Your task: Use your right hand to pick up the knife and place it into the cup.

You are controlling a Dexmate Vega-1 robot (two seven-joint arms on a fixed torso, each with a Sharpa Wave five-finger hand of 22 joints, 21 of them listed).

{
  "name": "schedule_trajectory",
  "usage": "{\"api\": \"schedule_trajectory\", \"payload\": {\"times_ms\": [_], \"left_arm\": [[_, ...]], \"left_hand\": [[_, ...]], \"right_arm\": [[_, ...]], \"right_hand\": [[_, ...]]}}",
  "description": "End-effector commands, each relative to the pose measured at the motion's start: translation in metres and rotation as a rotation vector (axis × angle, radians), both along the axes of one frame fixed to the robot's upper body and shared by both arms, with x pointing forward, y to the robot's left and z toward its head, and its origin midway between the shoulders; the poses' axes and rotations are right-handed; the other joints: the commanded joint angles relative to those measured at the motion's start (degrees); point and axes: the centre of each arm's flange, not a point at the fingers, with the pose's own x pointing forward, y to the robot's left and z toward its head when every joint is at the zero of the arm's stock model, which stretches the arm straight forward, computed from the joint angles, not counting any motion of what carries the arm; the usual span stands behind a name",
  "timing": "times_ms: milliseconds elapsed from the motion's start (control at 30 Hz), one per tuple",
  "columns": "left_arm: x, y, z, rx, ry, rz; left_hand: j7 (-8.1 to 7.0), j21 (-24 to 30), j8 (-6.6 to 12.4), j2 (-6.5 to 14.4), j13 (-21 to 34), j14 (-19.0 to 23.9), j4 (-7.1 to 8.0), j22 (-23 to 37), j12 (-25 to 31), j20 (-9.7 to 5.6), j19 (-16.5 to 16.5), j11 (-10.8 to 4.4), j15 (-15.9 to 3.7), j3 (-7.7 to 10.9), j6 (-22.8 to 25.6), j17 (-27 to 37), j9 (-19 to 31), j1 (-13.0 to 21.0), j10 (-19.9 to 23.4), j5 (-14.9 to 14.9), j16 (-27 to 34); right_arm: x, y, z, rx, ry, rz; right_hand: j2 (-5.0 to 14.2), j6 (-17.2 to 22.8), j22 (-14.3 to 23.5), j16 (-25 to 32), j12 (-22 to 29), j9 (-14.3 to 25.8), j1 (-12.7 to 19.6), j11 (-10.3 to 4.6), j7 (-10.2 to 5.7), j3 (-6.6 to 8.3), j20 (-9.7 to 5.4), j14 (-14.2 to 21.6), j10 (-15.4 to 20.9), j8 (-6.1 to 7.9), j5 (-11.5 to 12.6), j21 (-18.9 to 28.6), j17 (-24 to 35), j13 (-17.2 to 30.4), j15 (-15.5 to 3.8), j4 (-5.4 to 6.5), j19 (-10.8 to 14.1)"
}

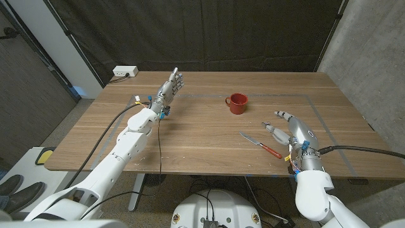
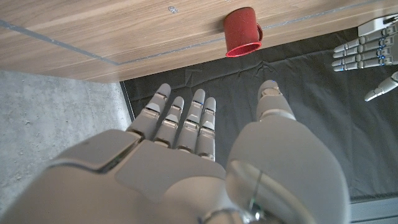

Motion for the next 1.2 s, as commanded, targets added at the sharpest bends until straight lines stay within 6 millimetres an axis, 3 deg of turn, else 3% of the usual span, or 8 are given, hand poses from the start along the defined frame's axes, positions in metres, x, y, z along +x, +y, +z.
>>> {"api": "schedule_trajectory", "payload": {"times_ms": [33, 233, 400, 567, 600, 667, 1200], "left_arm": [[0.006, 0.008, -0.003, -0.012, 0.012, 0.003], [0.012, 0.009, -0.003, -0.015, 0.023, -0.003], [0.016, 0.008, -0.001, -0.012, 0.023, -0.01], [0.019, 0.008, 0.002, -0.013, 0.02, -0.017], [0.02, 0.008, 0.002, -0.014, 0.02, -0.018], [0.021, 0.008, 0.002, -0.014, 0.02, -0.021], [0.02, 0.012, 0.001, -0.012, 0.021, -0.025]], "left_hand": [[-0.07, -0.3, -0.32, 0.1, 0.1, 0.3, -0.03, 0.3, -0.2, -0.21, -0.2, -0.32, 0.01, -0.13, -0.2, 0.1, 0.1, 0.0, 0.2, 0.0, -0.1], [-0.06, -0.4, -0.32, 0.2, 0.1, 0.3, -0.03, 0.3, -0.2, -0.13, -0.3, -0.38, 0.02, -0.16, -0.1, 0.1, 0.1, 0.0, 0.1, -0.1, -0.1], [-0.1, -0.5, -0.34, 0.2, 0.1, 0.3, -0.03, 0.3, -0.3, -0.1, -0.3, -0.41, 0.01, -0.18, -0.1, 0.1, 0.1, 0.0, 0.1, -0.1, -0.2], [-0.11, -0.6, -0.38, 0.3, 0.1, 0.2, -0.03, 0.3, -0.3, 0.0, -0.5, -0.37, 0.04, -0.21, -0.1, 0.1, 0.1, 0.0, 0.1, -0.1, -0.2], [-0.14, -0.6, -0.4, 0.3, 0.1, 0.2, -0.03, 0.3, -0.3, -0.02, -0.5, -0.36, 0.04, -0.21, -0.1, 0.1, 0.1, 0.0, 0.1, -0.1, -0.2], [-0.12, -0.6, -0.4, 0.3, 0.1, 0.2, -0.03, 0.4, -0.3, 0.01, -0.5, -0.39, 0.04, -0.21, -0.1, 0.1, 0.1, 0.0, 0.1, -0.1, -0.2], [-0.18, -0.9, -0.51, 0.6, 0.1, 0.2, -0.03, 0.4, -0.4, 0.04, -0.7, -0.38, 0.0, -0.29, -0.1, 0.1, 0.1, 0.1, 0.1, -0.3, -0.3]], "right_arm": [[0.009, 0.006, 0.004, -0.09, 0.115, -0.125], [0.012, 0.01, 0.003, -0.101, 0.127, -0.14], [0.011, 0.017, 0.002, -0.119, 0.154, -0.18], [0.013, 0.026, 0.0, -0.139, 0.192, -0.208], [0.014, 0.027, -0.001, -0.141, 0.198, -0.21], [0.015, 0.029, -0.003, -0.152, 0.209, -0.223], [0.021, 0.032, -0.015, -0.177, 0.282, -0.25]], "right_hand": [[-0.02, 1.2, 0.1, 0.1, 0.3, 0.3, 1.0, -0.44, -0.24, 0.12, 1.89, 0.6, 1.1, 0.27, 0.2, -0.3, 0.2, 0.2, 0.8, 0.45, 0.2], [-0.1, 3.1, 0.0, 0.7, 0.7, 0.5, 3.2, -0.57, -0.28, 0.29, 4.36, 3.2, 3.3, 0.35, 0.1, 1.5, 0.2, 0.2, 1.17, 0.39, 6.7], [-0.31, 4.4, -0.1, 1.1, 1.0, 0.5, 3.9, 0.17, 0.34, 0.03, 4.66, 5.5, 4.7, 0.47, 0.0, 2.0, 0.2, 0.2, 2.23, 0.65, 10.1], [-0.37, 5.0, -0.1, 1.0, 1.1, 0.6, 4.1, 0.16, 0.47, -0.12, 5.41, 5.9, 5.3, 0.55, -0.1, 1.6, 0.2, 0.2, 2.53, 0.79, 9.9], [-0.39, 5.1, -0.1, 0.9, 1.1, 0.6, 4.1, -0.41, -0.45, -0.2, 5.6, 5.9, 5.4, 0.49, -0.1, 1.4, 0.3, 0.2, 2.59, 0.87, 9.7], [-0.41, 5.2, -0.1, 0.8, 1.0, 0.6, 4.2, -1.34, -0.78, -0.28, 5.83, 5.9, 5.3, 0.42, -0.2, 1.2, 0.3, 0.2, 2.61, 0.93, 9.6], [-0.25, 5.4, 0.0, 0.8, 0.8, 0.7, 4.5, -1.63, -1.32, -0.42, 6.19, 6.4, 5.5, 0.24, -0.2, 0.4, 0.3, 0.2, 2.64, 1.11, 8.8]]}}
